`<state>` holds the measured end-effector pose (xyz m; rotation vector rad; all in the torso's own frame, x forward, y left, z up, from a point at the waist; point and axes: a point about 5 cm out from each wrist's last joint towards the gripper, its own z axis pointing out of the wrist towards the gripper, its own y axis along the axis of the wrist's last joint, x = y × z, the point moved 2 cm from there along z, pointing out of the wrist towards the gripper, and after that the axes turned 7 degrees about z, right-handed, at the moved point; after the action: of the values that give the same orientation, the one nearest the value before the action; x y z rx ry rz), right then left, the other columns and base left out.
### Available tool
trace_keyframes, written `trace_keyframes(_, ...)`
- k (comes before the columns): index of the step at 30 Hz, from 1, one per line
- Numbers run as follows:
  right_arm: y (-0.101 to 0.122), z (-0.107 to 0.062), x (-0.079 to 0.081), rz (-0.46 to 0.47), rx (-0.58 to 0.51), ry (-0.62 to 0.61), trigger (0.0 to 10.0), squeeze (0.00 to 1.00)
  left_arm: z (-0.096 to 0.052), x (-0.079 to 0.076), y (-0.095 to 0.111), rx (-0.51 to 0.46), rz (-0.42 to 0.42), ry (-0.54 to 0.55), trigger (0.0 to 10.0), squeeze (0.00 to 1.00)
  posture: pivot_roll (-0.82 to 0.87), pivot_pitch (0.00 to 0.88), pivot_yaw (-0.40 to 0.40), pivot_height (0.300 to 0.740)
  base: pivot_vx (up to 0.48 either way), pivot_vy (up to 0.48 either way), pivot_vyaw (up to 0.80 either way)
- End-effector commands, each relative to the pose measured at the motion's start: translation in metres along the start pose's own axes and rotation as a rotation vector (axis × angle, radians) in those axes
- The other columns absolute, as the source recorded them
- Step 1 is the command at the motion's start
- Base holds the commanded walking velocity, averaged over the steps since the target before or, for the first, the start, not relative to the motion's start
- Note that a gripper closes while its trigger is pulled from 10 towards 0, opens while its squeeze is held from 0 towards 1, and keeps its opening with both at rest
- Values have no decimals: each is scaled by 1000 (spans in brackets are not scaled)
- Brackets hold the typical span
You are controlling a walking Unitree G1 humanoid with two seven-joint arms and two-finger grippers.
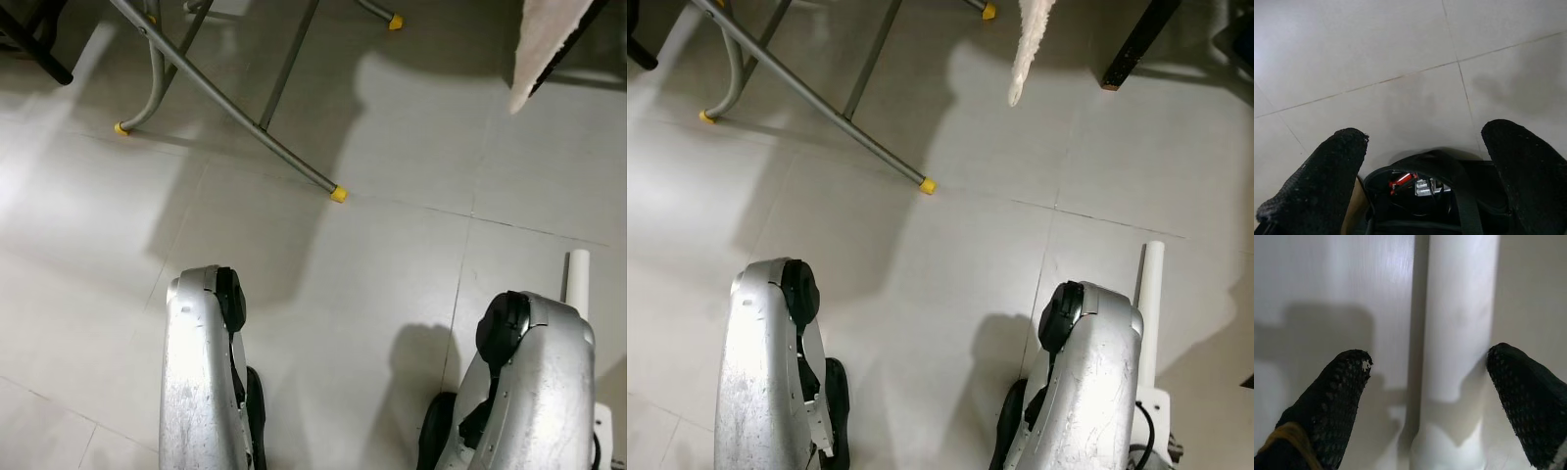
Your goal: Building children table
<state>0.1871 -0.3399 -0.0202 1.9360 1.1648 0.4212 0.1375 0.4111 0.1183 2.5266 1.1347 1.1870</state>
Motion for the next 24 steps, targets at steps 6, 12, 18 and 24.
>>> trace_keyframes(6,-40,-5,-8,30,153,-13,10000,0,-10,2,-22,90,-19,-16,10000,0,302,525,167,300,0,0,0)
trace_keyframes(12,-41,-2,-15,24,181,-7,10000,0,-11,3,-24,96,-19,-15,10000,0,294,524,166,300,0,0,0)
trace_keyframes(18,-45,2,-15,65,231,29,10000,0,-10,1,-24,97,-18,-17,10000,0,295,526,166,300,0,0,0)
trace_keyframes(24,-51,3,-2,102,269,103,0,0,-9,1,-28,107,-17,-16,10000,0,299,529,163,300,0,0,0)
